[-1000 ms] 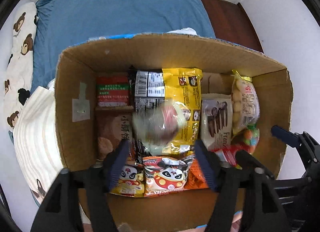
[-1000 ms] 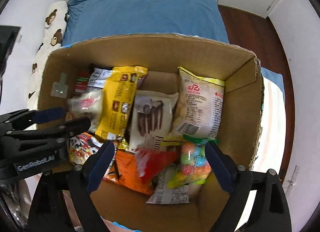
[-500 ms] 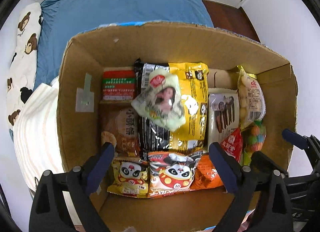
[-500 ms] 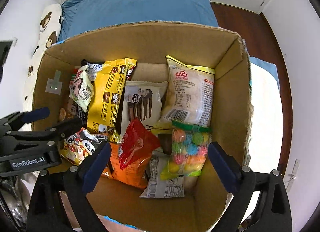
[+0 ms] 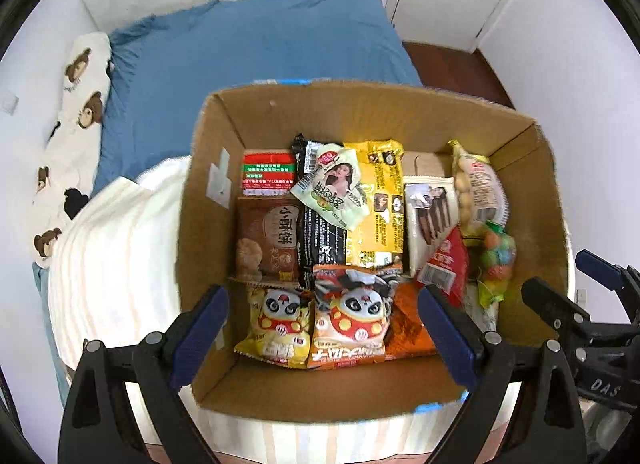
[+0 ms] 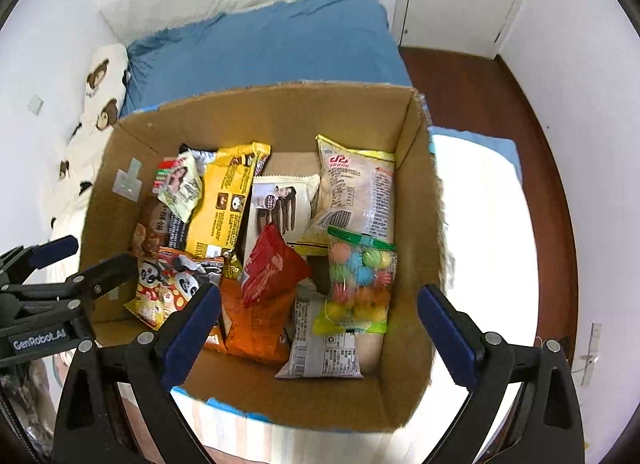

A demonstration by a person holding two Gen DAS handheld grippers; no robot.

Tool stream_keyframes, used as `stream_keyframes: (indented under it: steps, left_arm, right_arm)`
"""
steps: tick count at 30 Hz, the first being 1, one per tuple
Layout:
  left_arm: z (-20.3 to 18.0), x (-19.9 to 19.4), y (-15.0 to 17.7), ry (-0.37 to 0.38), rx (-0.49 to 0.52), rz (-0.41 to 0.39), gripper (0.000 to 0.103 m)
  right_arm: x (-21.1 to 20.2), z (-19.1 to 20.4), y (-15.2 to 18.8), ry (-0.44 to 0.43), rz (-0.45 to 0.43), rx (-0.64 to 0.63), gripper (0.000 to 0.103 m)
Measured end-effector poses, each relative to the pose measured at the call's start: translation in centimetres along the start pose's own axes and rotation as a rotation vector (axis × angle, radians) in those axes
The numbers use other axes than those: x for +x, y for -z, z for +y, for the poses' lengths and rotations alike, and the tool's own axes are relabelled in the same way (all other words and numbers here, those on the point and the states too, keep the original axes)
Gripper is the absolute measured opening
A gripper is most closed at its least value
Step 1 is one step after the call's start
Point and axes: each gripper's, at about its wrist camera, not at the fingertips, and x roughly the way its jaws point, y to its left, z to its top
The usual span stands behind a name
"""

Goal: Organize snacks

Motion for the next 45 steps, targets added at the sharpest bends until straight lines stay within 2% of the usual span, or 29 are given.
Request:
stream_keyframes:
  steps: [10,22,27,36,40,45]
  left_arm:
    - [-0.3,-5.4,4.9,-0.025,0.013,-0.16,0.097]
    - [-0.3,-12.7,13.8,-0.041,-0.016,-0.356,0.097]
    - [-0.9,-16.1,17.9,-0.07,-0.011,-0.439,0.097]
    - [-1.6,-19.8,23.6,-0.097,-0.003,-0.511,0.097]
    - [-1.7,-21.2,25.5,-0.126,0.003,-0.537,0.097]
    - [-1.5,-22.5,27.2,-0.103,-0.003,-0.544,0.097]
  right_arm:
    - [-5.4,0.6,4.9,0.016,-0.152,-0.02,0.1]
    - [-14.2,1.9,13.9,-0.005,-0.36,-0.04,0.101]
    - [-17.5,2.3,18.0,-0.011,-0.434,-0.042,0.101]
    - [-23.3,2.6,24.7,-0.007,-0.551,-0.026,0.101]
    - [-25.4,2.6,26.6,0.0,-0.589,-0.02,0.101]
    - [-27.0,2.7,28.3,-0.012,-0.602,-0.017,0.101]
